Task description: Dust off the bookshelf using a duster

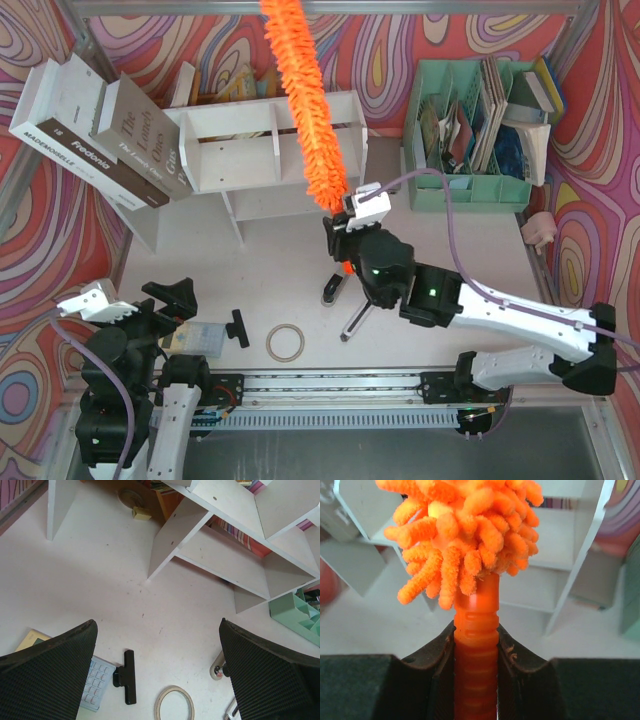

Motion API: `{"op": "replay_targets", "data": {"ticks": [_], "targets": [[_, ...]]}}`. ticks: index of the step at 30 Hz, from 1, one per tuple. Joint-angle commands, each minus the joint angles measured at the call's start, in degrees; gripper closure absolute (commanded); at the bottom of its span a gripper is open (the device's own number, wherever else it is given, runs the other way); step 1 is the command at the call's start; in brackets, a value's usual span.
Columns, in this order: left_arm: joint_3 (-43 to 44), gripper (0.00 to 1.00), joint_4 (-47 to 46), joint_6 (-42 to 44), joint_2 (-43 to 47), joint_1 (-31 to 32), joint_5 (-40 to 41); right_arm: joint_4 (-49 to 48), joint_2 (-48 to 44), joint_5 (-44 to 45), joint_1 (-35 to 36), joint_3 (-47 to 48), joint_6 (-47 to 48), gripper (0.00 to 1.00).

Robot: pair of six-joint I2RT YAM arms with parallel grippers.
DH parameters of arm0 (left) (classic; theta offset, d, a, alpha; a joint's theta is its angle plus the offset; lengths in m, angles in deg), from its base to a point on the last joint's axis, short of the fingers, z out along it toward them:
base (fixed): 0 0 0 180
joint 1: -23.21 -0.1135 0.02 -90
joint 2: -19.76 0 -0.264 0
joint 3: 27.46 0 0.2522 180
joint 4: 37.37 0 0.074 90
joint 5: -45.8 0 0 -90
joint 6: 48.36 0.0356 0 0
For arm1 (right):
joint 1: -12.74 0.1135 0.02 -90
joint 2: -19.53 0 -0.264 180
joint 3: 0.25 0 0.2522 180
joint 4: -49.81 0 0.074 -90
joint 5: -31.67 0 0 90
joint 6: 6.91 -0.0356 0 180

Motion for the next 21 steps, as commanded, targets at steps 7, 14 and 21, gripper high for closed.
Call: {"op": "replay_targets", "data": {"ticks": [7, 14, 21], "targets": [[-0.6, 0.02, -1.53, 0.16, 0.04, -0.55, -0.82, -18.68, -12.47, -9.51, -2.09, -16.81, 46.33, 1.0], [-0.64, 0.02, -1.51, 0.16, 0.22, -0.56, -0.98, -32.01, -13.44, -7.69, -6.48, -28.53, 63.19, 1.0], [-0.62, 0.02, -1.51, 0.16, 0.65, -0.52, -1.01, -38.46, -12.59, -7.22, -7.33, -32.19, 69.75, 1.0]]}}
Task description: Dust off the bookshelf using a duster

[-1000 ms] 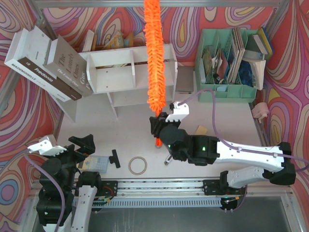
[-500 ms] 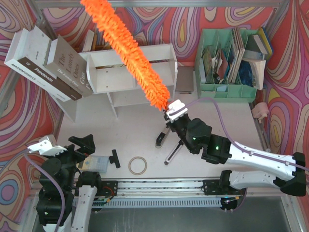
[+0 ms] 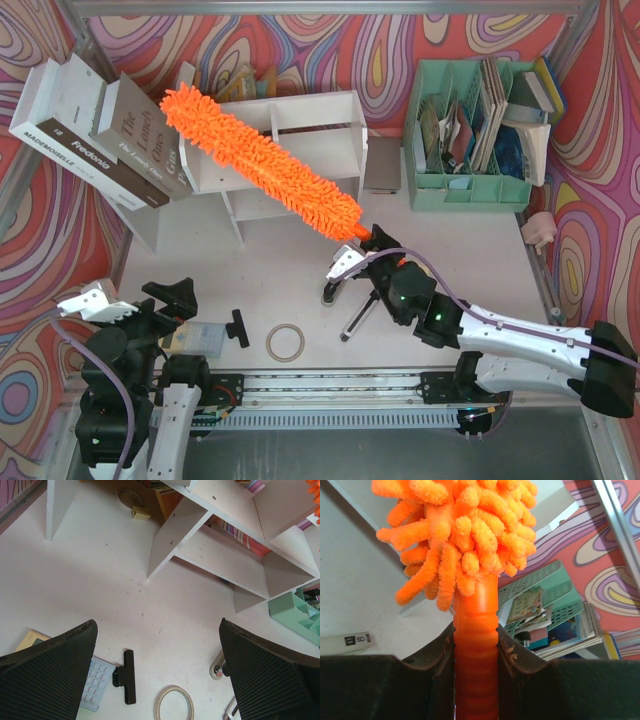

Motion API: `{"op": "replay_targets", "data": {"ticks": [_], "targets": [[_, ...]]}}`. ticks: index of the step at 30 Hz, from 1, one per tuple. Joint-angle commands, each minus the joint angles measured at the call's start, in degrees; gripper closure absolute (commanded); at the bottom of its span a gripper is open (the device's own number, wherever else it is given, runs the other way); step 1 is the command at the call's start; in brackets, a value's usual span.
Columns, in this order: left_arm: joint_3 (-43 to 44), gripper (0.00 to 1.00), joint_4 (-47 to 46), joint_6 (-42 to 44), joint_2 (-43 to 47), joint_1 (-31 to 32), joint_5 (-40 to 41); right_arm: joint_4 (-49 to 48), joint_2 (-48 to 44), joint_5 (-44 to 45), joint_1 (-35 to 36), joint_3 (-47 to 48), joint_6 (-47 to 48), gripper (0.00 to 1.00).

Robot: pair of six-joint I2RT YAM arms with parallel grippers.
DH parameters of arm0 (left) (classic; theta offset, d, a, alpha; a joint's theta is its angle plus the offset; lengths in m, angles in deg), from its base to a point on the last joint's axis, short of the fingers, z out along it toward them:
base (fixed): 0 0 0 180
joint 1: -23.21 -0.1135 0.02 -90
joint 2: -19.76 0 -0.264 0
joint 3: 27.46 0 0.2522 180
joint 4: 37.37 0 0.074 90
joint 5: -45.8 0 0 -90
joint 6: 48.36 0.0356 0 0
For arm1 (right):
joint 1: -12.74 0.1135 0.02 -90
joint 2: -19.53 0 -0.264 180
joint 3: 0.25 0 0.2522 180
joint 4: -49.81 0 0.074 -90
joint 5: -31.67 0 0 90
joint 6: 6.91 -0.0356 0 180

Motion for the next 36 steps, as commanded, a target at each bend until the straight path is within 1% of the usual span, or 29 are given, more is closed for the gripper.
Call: {"op": "replay_targets", "data": {"ticks": [1, 5, 7, 11, 15, 18, 21, 25, 29, 34, 36], "targets": [[-0.61, 0.02, -1.52, 0.18, 0.72, -0.55, -0.81, -13.18, -0.77, 1.43, -0.58, -0.72, 7.7, 1.0], [-0.59, 0.02, -1.64, 0.16, 0.76, -0.56, -1.09, -16.54, -1.45, 2.26, -0.87, -2.06, 10.61, 1.0], [-0.67, 0.02, -1.69, 0.18, 0.94, -0.52, -1.12, -15.69, -3.02, 1.1, -1.14, -2.07, 10.46, 1.0], [-0.67, 0.02, -1.77, 0.26, 1.49, -0.52, -1.16, -6.15, -5.83, -1.39, -1.25, -0.34, 10.63, 1.0], [-0.76, 0.02, -1.83, 0.16, 2.39, -0.51, -1.09, 13.68, -9.61, -5.37, -1.25, 2.25, 7.37, 1.0], [-0.86, 0.02, -1.96, 0.16, 2.65, -0.51, -1.2, 24.41, -12.4, -6.69, -1.21, 3.1, 3.6, 1.0], [-0.93, 0.02, -2.12, 0.25, 2.5, -0.48, -1.25, 28.55, -14.92, -6.8, -1.22, 2.34, 1.3, 1.0], [-0.94, 0.02, -2.09, 0.16, 2.48, -0.48, -1.18, 35.54, -15.9, -6.15, -1.23, 2.22, -0.58, 1.0], [-0.93, 0.02, -2.06, 0.16, 2.42, -0.48, -1.08, 37.96, -17.83, -5.9, -1.2, 1.58, -0.79, 1.0], [-0.95, 0.02, -1.92, 0.16, 2.01, -0.5, -1.07, 43.21, -18.59, -5.3, -1.2, 3.34, -2.28, 1.0], [-0.93, 0.02, -1.95, 0.16, 1.88, -0.48, -1.09, 43.29, -19.44, -4.49, -1.25, 2.24, -2.17, 1.0]]}}
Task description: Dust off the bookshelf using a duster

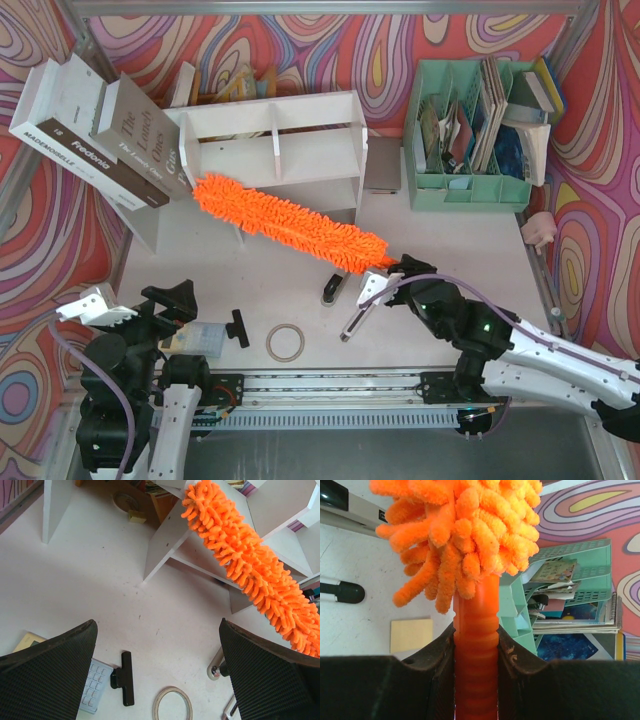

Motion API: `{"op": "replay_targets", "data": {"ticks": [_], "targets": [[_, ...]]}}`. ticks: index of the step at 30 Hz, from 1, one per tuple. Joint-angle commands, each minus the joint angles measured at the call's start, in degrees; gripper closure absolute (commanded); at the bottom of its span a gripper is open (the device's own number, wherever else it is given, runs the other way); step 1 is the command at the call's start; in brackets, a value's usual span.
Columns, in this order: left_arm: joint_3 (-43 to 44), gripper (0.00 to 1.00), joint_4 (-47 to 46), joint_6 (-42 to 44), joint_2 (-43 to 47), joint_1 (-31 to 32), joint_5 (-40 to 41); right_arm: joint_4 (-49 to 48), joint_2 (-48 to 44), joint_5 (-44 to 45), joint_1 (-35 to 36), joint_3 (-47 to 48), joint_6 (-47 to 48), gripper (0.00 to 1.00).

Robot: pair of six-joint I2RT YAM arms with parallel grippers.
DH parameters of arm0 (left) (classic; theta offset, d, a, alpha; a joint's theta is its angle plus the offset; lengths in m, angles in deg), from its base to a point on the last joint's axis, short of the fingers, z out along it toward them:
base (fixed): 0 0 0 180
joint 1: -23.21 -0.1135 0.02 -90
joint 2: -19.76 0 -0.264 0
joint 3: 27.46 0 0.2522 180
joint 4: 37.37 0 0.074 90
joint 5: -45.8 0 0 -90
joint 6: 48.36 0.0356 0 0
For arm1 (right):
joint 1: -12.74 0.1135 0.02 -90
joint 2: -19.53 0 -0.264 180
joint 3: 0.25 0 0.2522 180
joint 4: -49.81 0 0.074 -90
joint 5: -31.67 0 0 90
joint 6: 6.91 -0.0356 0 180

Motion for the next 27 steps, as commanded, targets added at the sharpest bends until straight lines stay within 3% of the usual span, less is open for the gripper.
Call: {"op": "replay_targets", "data": {"ticks": [1, 15, 21, 27], "targets": [[-0.59, 0.02, -1.72, 0.13, 0.06, -0.41, -0.4, 2.21, -2.77, 2.08, -0.16, 0.6, -1.24, 1.0], [-0.49, 0.02, -1.64, 0.13, -0.52, -0.41, -0.29, 12.83, 0.55, -0.89, 1.7, 6.84, -6.75, 1.0], [-0.49, 0.02, -1.64, 0.13, -0.69, -0.41, -0.33, 12.14, -5.09, -5.81, 2.0, 7.72, -7.47, 1.0], [-0.54, 0.02, -1.62, 0.13, -0.82, -0.41, -0.34, 11.01, -9.61, -5.2, 1.98, 3.03, -6.39, 1.0]]}}
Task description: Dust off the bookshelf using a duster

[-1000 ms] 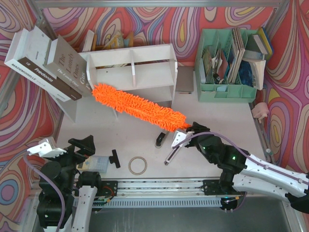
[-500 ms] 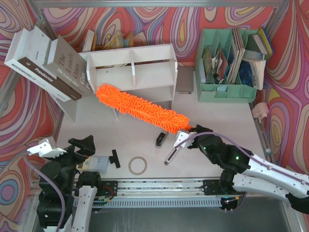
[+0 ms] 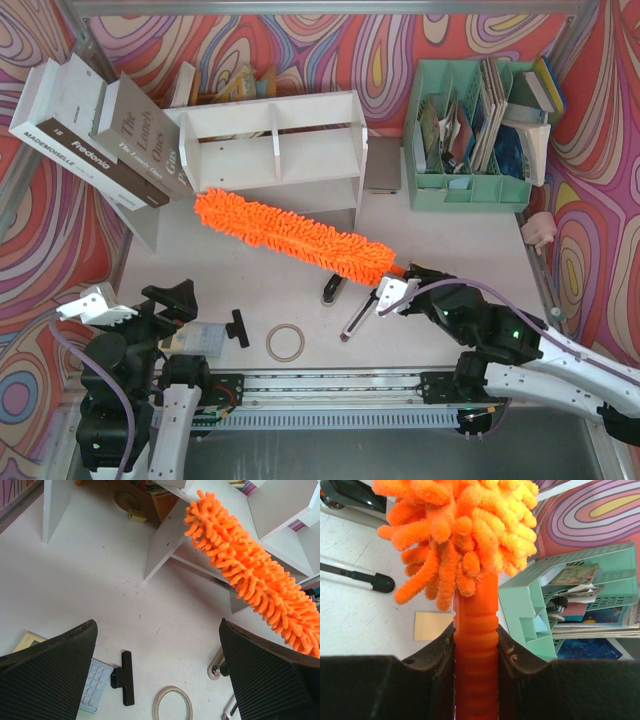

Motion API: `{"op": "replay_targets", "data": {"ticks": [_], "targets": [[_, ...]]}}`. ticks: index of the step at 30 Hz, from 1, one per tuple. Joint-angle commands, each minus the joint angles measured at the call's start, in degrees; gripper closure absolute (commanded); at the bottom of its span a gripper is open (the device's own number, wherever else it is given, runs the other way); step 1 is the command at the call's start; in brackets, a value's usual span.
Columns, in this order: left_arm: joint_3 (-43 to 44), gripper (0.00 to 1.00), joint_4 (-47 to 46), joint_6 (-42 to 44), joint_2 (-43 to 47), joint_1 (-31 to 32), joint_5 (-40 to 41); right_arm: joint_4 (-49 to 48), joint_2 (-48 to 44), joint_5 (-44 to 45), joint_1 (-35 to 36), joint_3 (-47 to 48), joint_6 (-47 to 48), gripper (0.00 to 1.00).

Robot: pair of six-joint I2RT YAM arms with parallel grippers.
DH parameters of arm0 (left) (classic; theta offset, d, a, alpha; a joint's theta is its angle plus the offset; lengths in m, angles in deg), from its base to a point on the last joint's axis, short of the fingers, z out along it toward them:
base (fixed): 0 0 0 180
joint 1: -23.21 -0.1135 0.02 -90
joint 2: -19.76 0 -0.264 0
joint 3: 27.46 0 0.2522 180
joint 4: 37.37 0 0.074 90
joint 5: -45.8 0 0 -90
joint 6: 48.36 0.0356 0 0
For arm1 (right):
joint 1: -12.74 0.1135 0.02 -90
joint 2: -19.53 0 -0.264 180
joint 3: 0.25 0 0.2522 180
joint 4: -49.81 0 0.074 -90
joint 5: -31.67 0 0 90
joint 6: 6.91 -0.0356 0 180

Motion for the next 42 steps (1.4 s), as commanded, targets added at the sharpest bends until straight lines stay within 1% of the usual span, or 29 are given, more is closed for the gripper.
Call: {"op": "replay_targets", "data": {"ticks": [1, 5, 11, 17, 24, 27, 32, 35, 39, 42], "targets": [[-0.52, 0.02, -1.58, 0.13, -0.59, -0.41, -0.32, -3.16, -4.59, 0.4, 0.44, -2.61, 0.08, 1.0], [-0.49, 0.02, -1.55, 0.13, -0.74, -0.45, -0.33, -5.15, -7.06, 2.11, 0.43, -5.77, 1.86, 1.0], [-0.4, 0.02, -1.51, 0.07, -0.76, -0.47, -0.13, -7.88, -8.99, 2.36, 0.43, -8.97, 3.01, 1.0], [-0.44, 0.02, -1.47, 0.13, -1.03, -0.49, -0.35, -8.76, -7.42, 3.49, 0.42, -9.78, 3.23, 1.0], [-0.4, 0.02, -1.55, 0.13, -0.75, -0.5, -0.3, -9.11, -4.81, 7.14, 0.42, -11.42, 4.3, 1.0], [-0.44, 0.02, -1.55, 0.13, -0.67, -0.45, -0.29, -9.32, -2.27, 7.65, 0.39, -10.33, 4.25, 1.0], [-0.51, 0.02, -1.55, 0.13, -0.57, -0.47, -0.31, -11.3, 2.33, 7.2, 0.43, -3.63, 2.29, 1.0], [-0.56, 0.02, -1.55, 0.14, -0.51, -0.48, -0.33, -13.19, 4.08, 8.06, 0.41, -1.38, 2.27, 1.0], [-0.49, 0.02, -1.55, 0.13, -0.56, -0.48, -0.37, -15.87, 3.0, 8.75, 0.44, -0.09, 2.28, 1.0], [-0.49, 0.02, -1.59, 0.13, -0.57, -0.5, -0.32, -13.94, 2.61, 9.09, 0.39, 0.04, 2.0, 1.0]]}}
